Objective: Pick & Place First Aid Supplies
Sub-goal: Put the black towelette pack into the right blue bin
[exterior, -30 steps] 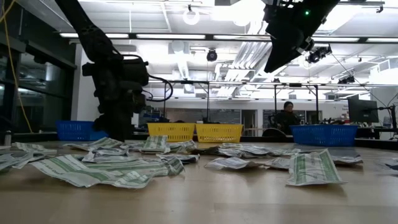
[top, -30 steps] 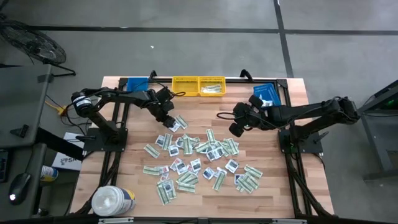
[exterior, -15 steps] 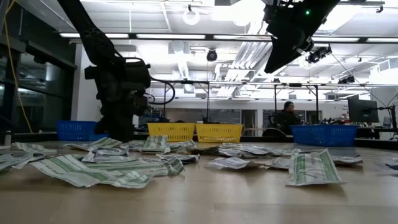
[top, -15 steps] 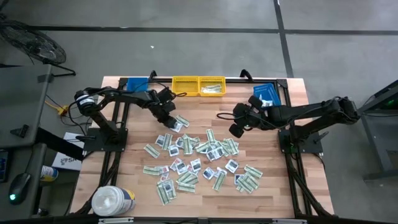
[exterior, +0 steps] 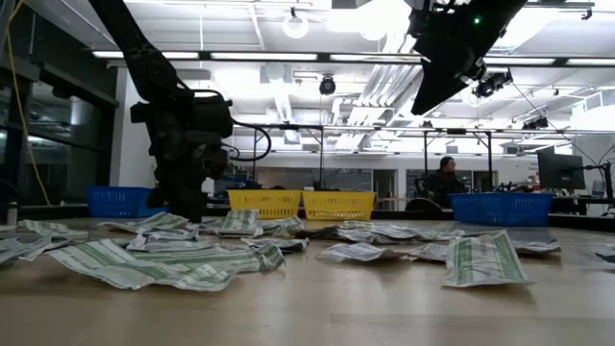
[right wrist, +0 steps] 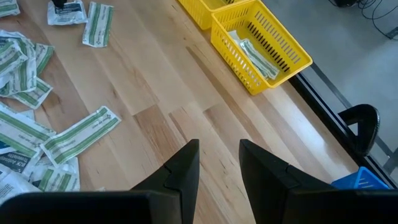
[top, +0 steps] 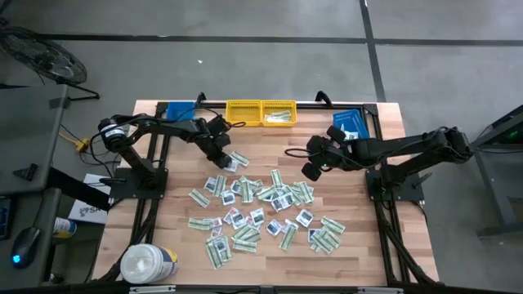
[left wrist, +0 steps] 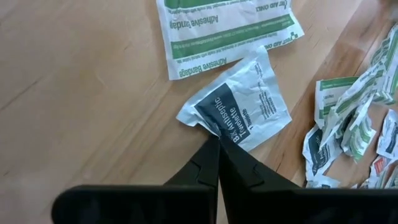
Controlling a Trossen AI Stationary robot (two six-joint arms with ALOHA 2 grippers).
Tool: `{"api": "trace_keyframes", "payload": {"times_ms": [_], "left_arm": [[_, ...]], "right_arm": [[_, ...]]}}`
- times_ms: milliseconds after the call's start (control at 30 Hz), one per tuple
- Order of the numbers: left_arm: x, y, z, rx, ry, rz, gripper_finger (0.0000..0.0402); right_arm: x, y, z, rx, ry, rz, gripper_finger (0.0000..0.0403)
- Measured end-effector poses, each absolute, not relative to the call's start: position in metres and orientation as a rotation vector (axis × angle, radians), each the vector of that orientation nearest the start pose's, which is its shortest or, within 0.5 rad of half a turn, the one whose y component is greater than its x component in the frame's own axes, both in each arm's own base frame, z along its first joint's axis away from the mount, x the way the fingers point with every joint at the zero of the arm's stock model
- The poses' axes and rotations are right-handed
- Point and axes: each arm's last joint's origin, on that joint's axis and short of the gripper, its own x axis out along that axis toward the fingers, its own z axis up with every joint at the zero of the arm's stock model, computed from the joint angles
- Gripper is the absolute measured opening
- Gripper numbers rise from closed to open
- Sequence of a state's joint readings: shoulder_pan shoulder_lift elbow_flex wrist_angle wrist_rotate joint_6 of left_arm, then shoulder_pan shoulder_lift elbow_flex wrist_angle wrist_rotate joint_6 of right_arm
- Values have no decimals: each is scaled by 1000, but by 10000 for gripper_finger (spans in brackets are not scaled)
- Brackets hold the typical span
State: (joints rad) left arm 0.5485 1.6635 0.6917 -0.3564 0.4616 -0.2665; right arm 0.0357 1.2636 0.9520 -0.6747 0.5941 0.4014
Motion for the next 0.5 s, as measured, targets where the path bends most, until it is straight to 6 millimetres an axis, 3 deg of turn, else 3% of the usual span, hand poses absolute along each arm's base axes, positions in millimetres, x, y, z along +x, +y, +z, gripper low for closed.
{"api": "trace_keyframes", "payload": {"times_ms": [500], "left_arm": [[220,107,144,-715,1102,297,0]], "right_arm": [[246,-7,262,77,786,-685,108]]}}
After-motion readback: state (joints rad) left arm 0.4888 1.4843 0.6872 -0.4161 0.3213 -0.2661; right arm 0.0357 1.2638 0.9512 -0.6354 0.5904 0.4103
